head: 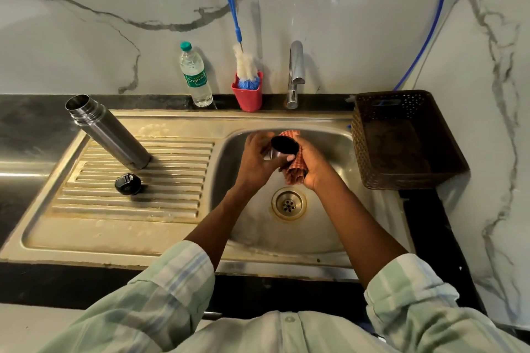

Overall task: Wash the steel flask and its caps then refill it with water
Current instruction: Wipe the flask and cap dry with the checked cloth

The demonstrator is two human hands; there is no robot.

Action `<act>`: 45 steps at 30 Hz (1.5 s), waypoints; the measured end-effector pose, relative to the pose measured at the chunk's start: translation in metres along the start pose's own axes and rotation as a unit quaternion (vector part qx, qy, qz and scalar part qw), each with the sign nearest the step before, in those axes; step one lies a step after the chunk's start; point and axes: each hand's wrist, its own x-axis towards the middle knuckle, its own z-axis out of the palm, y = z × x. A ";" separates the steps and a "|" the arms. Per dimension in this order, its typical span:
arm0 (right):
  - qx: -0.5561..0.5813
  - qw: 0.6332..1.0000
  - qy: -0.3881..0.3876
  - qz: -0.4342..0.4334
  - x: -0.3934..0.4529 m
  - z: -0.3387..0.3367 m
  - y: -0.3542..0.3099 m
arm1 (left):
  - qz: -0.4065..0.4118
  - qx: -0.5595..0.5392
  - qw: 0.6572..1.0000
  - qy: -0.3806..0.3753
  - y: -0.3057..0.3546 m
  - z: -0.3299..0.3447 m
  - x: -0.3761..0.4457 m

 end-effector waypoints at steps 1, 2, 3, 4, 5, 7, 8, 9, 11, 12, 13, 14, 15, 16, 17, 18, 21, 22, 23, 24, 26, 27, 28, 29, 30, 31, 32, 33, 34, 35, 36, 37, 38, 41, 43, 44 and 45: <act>0.025 1.000 -0.006 0.007 0.000 0.000 0.004 | -0.048 -0.057 0.997 0.026 0.002 0.003 -0.001; 0.043 0.999 -0.007 0.015 -0.001 0.001 0.007 | -0.072 -0.085 0.993 0.045 0.003 0.006 -0.002; 0.048 0.999 0.002 0.021 -0.004 0.003 0.009 | -0.079 -0.095 0.991 0.054 0.003 0.009 -0.002; 0.053 0.998 0.012 0.026 -0.003 0.004 0.013 | -0.078 -0.105 0.990 0.055 0.004 0.012 -0.004; 0.045 0.998 0.022 0.024 -0.002 0.005 0.016 | -0.085 -0.117 0.988 0.046 0.004 0.015 -0.004; 0.014 0.999 0.031 0.013 0.005 0.002 0.020 | -0.115 -0.139 0.984 0.001 0.000 0.017 -0.002; 0.000 0.999 0.031 0.008 0.007 0.000 0.021 | -0.130 -0.154 0.979 -0.031 -0.003 0.017 -0.001; -0.022 0.999 0.037 0.005 0.004 0.000 0.019 | -0.140 -0.172 0.973 -0.056 -0.006 0.016 0.001; -0.070 0.996 0.063 -0.012 -0.006 0.005 0.013 | -0.159 -0.225 0.961 -0.037 -0.012 0.014 0.004; -0.102 0.990 0.089 -0.037 -0.008 0.006 0.010 | -0.178 -0.259 0.949 0.001 -0.011 0.012 0.006; -0.144 0.978 0.130 -0.079 -0.007 0.005 0.008 | -0.200 -0.283 0.937 0.043 -0.011 0.010 0.007; -0.177 0.961 0.163 -0.135 -0.007 0.003 0.006 | -0.221 -0.295 0.927 0.074 -0.011 0.007 0.009; -0.201 0.948 0.168 -0.179 -0.009 0.002 0.002 | -0.233 -0.295 0.922 0.087 -0.011 0.005 0.010; -0.225 0.942 0.149 -0.198 -0.012 0.003 -0.002 | -0.238 -0.290 0.924 0.080 -0.010 0.003 0.011; -0.253 0.941 0.114 -0.194 -0.016 0.004 -0.005 | -0.236 -0.281 0.928 0.062 -0.009 0.002 0.011; -0.279 0.940 0.081 -0.178 -0.019 0.006 -0.007 | -0.232 -0.266 0.935 0.038 -0.007 0.001 0.011; -0.278 0.950 0.051 -0.130 -0.028 0.008 -0.013 | -0.210 -0.232 0.950 -0.012 -0.006 0.005 0.008; -0.272 0.954 0.048 -0.114 -0.031 0.010 -0.017 | -0.204 -0.236 0.950 -0.017 -0.007 0.006 0.007; -0.269 0.958 0.039 -0.096 -0.032 0.010 -0.020 | -0.198 -0.239 0.951 -0.015 -0.007 0.006 0.005; -0.262 0.962 0.028 -0.068 -0.033 0.011 -0.023 | -0.193 -0.242 0.951 -0.005 -0.008 0.006 0.003; -0.228 0.974 0.016 -0.005 -0.036 0.011 -0.026 | -0.188 -0.251 0.949 0.023 -0.008 0.007 0.002; -0.190 0.982 0.015 0.017 -0.036 0.012 -0.025 | -0.185 -0.259 0.947 0.038 -0.009 0.010 0.001; -0.146 0.989 0.022 0.027 -0.036 0.013 -0.023 | -0.190 -0.269 0.943 0.056 -0.009 0.012 0.001; -0.104 0.994 0.035 0.023 -0.034 0.015 -0.020 | -0.203 -0.282 0.935 0.077 -0.009 0.014 0.002; -0.102 0.993 0.056 -0.007 -0.032 0.016 -0.017 | -0.216 -0.292 0.927 0.093 -0.009 0.016 0.003; -0.127 0.988 0.078 -0.051 -0.029 0.016 -0.013 | -0.225 -0.294 0.924 0.096 -0.011 0.018 0.003; -0.184 0.974 0.094 -0.099 -0.030 0.017 -0.011 | -0.228 -0.285 0.927 0.082 -0.012 0.018 0.003; -0.236 0.957 0.094 -0.139 -0.031 0.019 -0.009 | -0.228 -0.277 0.932 0.059 -0.013 0.018 0.003; -0.271 0.946 0.085 -0.155 -0.032 0.019 -0.009 | -0.227 -0.270 0.935 0.032 -0.013 0.018 0.003; -0.283 0.943 0.080 -0.156 -0.032 0.020 -0.009 | -0.228 -0.266 0.937 0.005 -0.013 0.017 0.003; -0.285 0.943 0.086 -0.151 -0.031 0.019 -0.011 | -0.231 -0.262 0.937 -0.021 -0.014 0.015 0.003; -0.287 0.941 0.101 -0.150 -0.031 0.018 -0.014 | -0.232 -0.263 0.936 -0.042 -0.016 0.014 0.003; -0.298 0.935 0.115 -0.153 -0.030 0.017 -0.016 | -0.227 -0.268 0.935 -0.055 -0.017 0.013 0.003; -0.298 0.937 0.102 -0.148 -0.029 0.013 -0.019 | -0.220 -0.297 0.929 -0.024 -0.018 0.014 0.002; -0.292 0.940 0.113 -0.137 -0.030 0.012 -0.020 | -0.223 -0.277 0.935 0.010 -0.015 0.018 0.002; -0.316 0.932 0.124 -0.128 -0.028 0.012 -0.020 | -0.222 -0.249 0.942 0.014 -0.015 0.019 0.002; -0.346 0.923 0.130 -0.111 -0.028 0.012 -0.020 | -0.214 -0.224 0.951 0.005 -0.016 0.019 0.000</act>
